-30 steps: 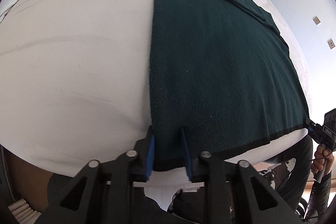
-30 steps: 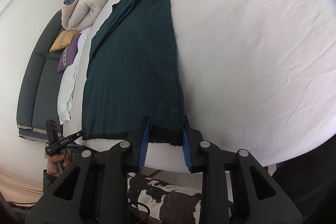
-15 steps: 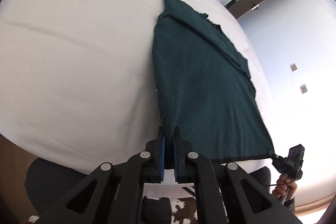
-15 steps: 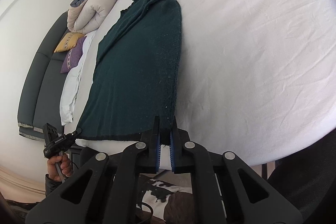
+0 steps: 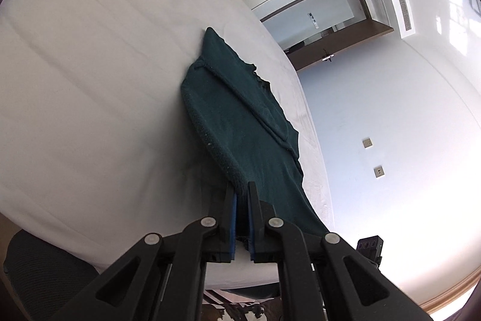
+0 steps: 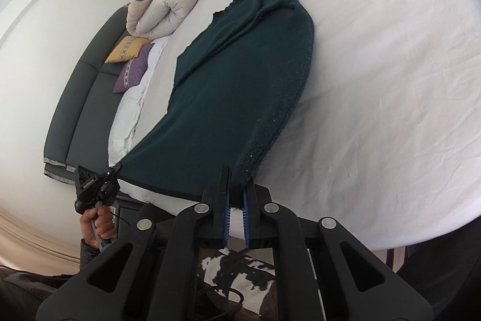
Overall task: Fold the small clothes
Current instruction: 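Grasp the hem with both grippers and lift it toward the collar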
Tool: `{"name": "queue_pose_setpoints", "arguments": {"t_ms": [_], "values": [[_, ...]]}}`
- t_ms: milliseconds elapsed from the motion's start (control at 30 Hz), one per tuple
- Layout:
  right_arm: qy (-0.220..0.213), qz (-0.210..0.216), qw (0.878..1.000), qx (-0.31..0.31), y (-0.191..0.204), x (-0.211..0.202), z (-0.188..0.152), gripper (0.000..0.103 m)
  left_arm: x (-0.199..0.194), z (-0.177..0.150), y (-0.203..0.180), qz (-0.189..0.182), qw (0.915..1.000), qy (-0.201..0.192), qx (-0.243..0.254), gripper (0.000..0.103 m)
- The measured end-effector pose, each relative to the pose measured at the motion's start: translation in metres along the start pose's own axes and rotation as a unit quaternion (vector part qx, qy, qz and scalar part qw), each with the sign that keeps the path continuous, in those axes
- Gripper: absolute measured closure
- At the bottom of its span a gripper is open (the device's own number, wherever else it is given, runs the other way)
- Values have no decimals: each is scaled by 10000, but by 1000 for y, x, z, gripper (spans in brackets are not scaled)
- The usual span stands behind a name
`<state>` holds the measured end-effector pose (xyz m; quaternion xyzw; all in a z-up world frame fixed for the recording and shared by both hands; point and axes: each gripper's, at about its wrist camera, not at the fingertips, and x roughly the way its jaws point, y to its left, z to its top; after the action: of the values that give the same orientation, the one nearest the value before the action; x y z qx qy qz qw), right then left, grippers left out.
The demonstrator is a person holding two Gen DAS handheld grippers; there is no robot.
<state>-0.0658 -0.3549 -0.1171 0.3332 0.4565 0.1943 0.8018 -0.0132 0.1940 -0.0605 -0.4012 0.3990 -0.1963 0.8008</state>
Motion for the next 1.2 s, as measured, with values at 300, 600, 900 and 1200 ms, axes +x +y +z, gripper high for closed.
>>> {"name": "queue_pose_setpoints", "arguments": {"t_ms": [300,600,900,1200], "values": [[-386,427,9982,-144,37,3,75,97,17,53,-20,-230,9994,-242,75,98],[-987,295,9939,383,28,37,195,97,86,154,-33,-151,9990,-427,43,98],[-1084,-306,9908,746,-11,115,319,97,176,249,-29,334,9982,-481,84,98],[-937,-718,9876,1032,-55,189,399,97,251,287,0,959,9946,-381,129,97]]}}
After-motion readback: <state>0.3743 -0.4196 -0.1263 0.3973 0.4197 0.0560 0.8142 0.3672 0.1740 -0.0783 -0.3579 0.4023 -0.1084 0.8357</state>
